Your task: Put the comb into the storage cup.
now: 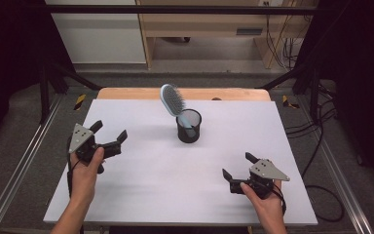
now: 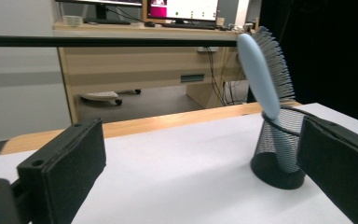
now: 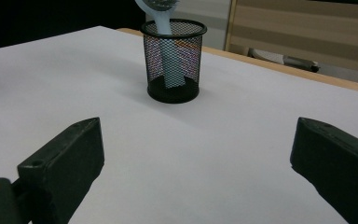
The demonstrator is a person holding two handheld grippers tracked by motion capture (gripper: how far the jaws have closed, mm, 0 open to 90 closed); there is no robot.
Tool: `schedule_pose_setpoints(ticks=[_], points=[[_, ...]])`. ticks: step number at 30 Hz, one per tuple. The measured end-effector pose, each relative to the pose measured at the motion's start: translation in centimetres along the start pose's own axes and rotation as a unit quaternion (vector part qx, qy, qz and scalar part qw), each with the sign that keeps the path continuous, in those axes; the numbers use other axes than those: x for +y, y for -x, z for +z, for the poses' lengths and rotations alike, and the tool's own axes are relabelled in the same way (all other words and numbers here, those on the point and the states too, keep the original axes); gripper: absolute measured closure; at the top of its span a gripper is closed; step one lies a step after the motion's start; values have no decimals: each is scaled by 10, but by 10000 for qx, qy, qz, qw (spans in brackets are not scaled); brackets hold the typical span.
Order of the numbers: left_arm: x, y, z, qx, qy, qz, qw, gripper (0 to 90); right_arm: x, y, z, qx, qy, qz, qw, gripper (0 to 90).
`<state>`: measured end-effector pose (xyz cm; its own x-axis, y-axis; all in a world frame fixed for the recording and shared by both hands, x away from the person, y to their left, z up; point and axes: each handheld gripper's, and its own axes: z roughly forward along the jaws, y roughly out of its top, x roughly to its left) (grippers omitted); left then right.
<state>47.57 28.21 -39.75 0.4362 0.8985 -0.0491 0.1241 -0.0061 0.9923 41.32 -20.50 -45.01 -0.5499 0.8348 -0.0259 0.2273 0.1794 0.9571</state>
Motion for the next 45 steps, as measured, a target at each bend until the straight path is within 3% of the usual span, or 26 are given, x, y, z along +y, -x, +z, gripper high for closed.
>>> schedule_pose_setpoints(ticks=[7,15,24,35,39,45], points=[[-5,-21,-25,155,53,-5,9999,14,-1,3,-2,-53,-27,6,10000,33],[-11,-32,-43,297,100,34,9995,14,-2,5,-3,-70,-14,-49,10000,41],[-23,-28,-52,284,124,30,9995,14,-2,7,-4,-73,-3,-61,10000,46],[-31,-17,-57,108,112,69,9999,14,-2,9,-6,-88,54,-56,9999,47],[-31,-12,-58,44,130,116,9998,14,-2,10,-7,-89,53,-24,9999,47],[-33,-2,-61,-61,52,350,9994,14,-2,11,-7,-80,63,-7,9999,47]])
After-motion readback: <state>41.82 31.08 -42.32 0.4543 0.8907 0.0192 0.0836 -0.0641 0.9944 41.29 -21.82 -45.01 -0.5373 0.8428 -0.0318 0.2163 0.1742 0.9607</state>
